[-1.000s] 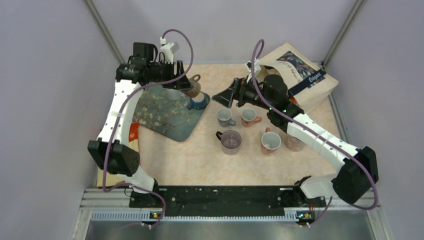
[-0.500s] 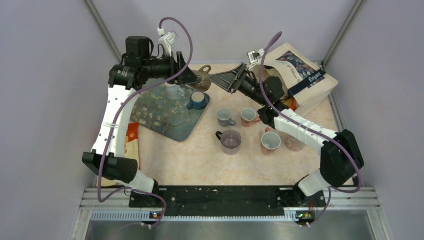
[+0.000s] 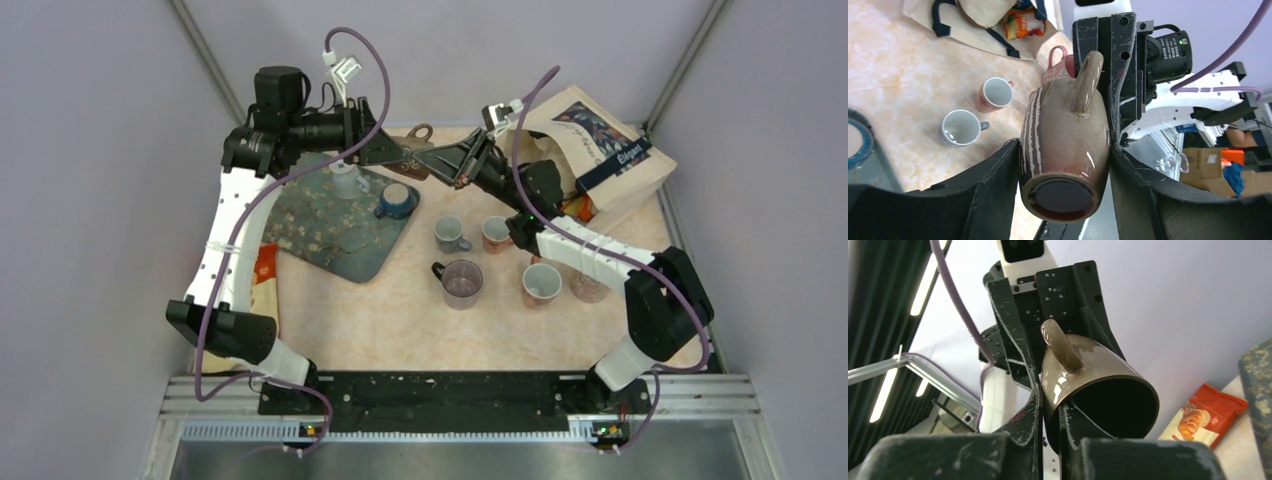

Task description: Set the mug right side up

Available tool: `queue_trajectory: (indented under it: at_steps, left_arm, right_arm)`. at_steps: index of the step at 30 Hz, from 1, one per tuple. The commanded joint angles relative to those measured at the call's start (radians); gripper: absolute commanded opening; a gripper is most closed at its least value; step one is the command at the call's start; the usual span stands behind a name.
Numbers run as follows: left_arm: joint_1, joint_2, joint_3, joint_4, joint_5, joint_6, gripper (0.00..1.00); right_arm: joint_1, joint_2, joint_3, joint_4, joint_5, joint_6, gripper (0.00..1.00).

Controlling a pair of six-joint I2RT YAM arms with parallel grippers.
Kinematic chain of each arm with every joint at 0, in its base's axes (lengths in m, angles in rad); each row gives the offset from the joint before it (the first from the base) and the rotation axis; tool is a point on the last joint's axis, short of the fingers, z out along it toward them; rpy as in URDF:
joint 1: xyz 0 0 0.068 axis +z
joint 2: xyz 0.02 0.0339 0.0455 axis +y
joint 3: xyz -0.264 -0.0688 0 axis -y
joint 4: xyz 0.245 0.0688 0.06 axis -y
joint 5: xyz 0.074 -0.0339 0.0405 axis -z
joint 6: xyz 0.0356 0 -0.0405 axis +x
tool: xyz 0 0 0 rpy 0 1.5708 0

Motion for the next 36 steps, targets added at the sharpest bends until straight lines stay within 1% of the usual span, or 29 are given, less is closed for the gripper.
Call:
queue_trajectory:
  at_steps: [1, 3, 5, 6, 8, 9, 10, 11, 12, 13, 14, 16, 19, 21, 22, 23, 25, 27, 29, 31, 34, 36]
  left_arm:
    - [-0.010, 0.012, -0.004, 0.110, 0.024, -0.007, 0.00]
    - [-0.010, 0.011, -0.014, 0.115, 0.040, 0.000, 0.00]
    - [-0.006, 0.010, -0.024, 0.109, 0.032, 0.024, 0.00]
    - [0.000, 0.011, -0.026, 0.102, 0.021, 0.037, 0.09]
    - [0.030, 0.008, -0.036, 0.103, 0.000, 0.052, 0.56]
    - [0.049, 0.008, -0.043, 0.110, -0.010, 0.054, 0.80]
    - [0.073, 0.006, -0.045, 0.113, -0.023, 0.059, 0.96]
    - [0.095, 0.007, -0.047, 0.110, -0.037, 0.065, 0.99]
    - [0.117, 0.009, -0.044, 0.098, -0.057, 0.076, 0.99]
    - [0.135, 0.013, -0.032, 0.068, -0.090, 0.100, 0.99]
    - [0.142, 0.022, -0.014, 0.027, -0.141, 0.134, 0.99]
    - [0.147, 0.041, 0.006, -0.040, -0.260, 0.203, 0.99]
    - [0.145, 0.066, -0.022, -0.058, -0.434, 0.280, 0.99]
    - [0.136, 0.097, -0.034, -0.058, -0.556, 0.355, 0.99]
    - [0.128, 0.115, -0.035, -0.060, -0.614, 0.385, 0.99]
    - [0.120, 0.138, -0.034, -0.060, -0.660, 0.415, 0.99]
    - [0.104, 0.183, -0.028, -0.061, -0.727, 0.462, 0.99]
    - [0.082, 0.229, -0.019, -0.058, -0.781, 0.503, 0.99]
    - [0.056, 0.274, -0.011, -0.057, -0.814, 0.538, 0.94]
    - [0.032, 0.318, -0.012, -0.058, -0.830, 0.579, 0.80]
    - [0.023, 0.352, -0.042, -0.055, -0.794, 0.643, 0.64]
    - [0.023, 0.357, -0.098, -0.028, -0.779, 0.686, 0.53]
  right_arm:
    - [0.020, 0.001, 0.062, 0.121, -0.013, 0.054, 0.00]
    - [0.021, -0.008, 0.053, 0.110, 0.000, 0.044, 0.00]
    - [0.020, -0.031, 0.046, 0.068, 0.011, 0.000, 0.00]
    - [0.019, -0.045, 0.044, 0.041, 0.014, -0.035, 0.00]
    - [0.019, -0.091, 0.051, -0.067, 0.021, -0.152, 0.00]
    - [0.019, -0.115, 0.057, -0.156, 0.030, -0.229, 0.00]
    - [0.019, -0.143, 0.070, -0.264, 0.049, -0.322, 0.00]
    - [0.021, -0.167, 0.090, -0.389, 0.072, -0.421, 0.00]
    - [0.022, -0.194, 0.117, -0.566, 0.104, -0.524, 0.00]
    - [0.025, -0.217, 0.141, -0.643, 0.140, -0.613, 0.00]
    - [0.029, -0.234, 0.169, -0.801, 0.174, -0.702, 0.00]
    - [0.047, -0.263, 0.226, -1.019, 0.252, -0.852, 0.00]
    - [0.124, -0.259, 0.356, -1.380, 0.428, -1.054, 0.00]
    - [0.185, -0.202, 0.459, -1.651, 0.588, -1.129, 0.00]
    - [0.217, -0.165, 0.490, -1.779, 0.668, -1.135, 0.00]
    - [0.243, -0.149, 0.502, -1.878, 0.704, -1.126, 0.00]
    - [0.320, -0.149, 0.477, -1.980, 0.728, -1.106, 0.00]
    - [0.382, -0.165, 0.433, -2.032, 0.695, -1.078, 0.00]
    - [0.429, -0.177, 0.375, -2.055, 0.658, -1.048, 0.00]
    - [0.471, -0.181, 0.295, -2.062, 0.626, -1.037, 0.00]
    - [0.535, -0.176, 0.187, -2.054, 0.614, -1.019, 0.00]
    - [0.584, -0.176, 0.131, -2.017, 0.633, -1.009, 0.00]
